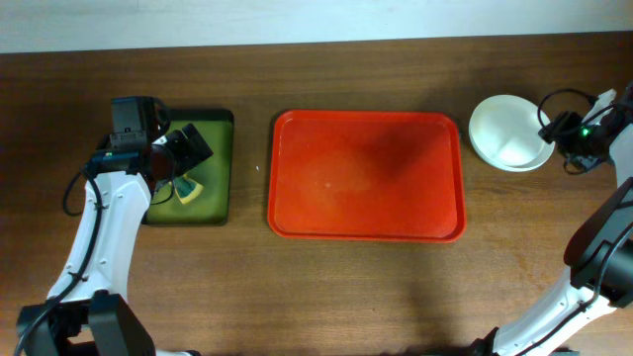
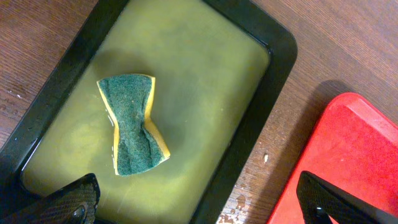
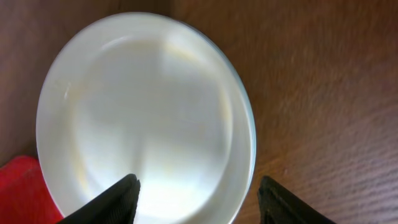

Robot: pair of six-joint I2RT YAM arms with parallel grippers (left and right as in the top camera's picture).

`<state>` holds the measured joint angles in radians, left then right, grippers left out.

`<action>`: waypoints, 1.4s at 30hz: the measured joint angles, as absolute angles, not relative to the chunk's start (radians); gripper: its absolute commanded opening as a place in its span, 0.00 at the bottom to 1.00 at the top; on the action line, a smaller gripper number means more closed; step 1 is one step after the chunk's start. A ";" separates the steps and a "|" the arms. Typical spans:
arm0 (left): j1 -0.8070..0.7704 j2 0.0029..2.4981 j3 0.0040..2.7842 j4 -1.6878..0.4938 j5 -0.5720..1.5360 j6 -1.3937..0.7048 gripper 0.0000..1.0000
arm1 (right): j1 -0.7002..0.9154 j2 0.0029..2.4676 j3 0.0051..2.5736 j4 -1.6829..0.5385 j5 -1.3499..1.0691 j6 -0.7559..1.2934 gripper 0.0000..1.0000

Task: Clean dirty plates on tray and stack at the side

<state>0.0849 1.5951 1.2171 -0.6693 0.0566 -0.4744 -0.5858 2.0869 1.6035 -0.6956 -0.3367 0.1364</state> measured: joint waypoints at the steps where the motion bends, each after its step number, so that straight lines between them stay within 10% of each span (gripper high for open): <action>1: 0.085 1.595 1.217 -0.669 0.056 -0.474 0.99 | -0.585 2.087 1.604 -0.726 -0.339 0.136 0.99; 9: 0.085 1.595 1.217 -0.670 0.057 -0.474 0.99 | -0.514 1.916 1.603 -0.981 -0.387 0.136 0.98; 23: 0.084 1.595 1.217 -0.670 0.057 -0.471 0.99 | 0.270 1.293 1.458 -1.119 -0.327 0.135 0.98; 34: 0.085 1.595 1.217 -0.670 0.057 -0.471 0.99 | 0.277 1.321 1.408 -1.095 -0.291 0.136 0.98; 42: 0.085 1.595 1.217 -0.670 0.057 -0.471 0.99 | 0.153 0.802 0.774 -0.537 -0.305 0.137 0.98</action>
<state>0.0849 1.5951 1.2171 -0.6697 0.0570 -0.4713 0.1532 0.8021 0.7742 -0.5369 -0.3054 0.1368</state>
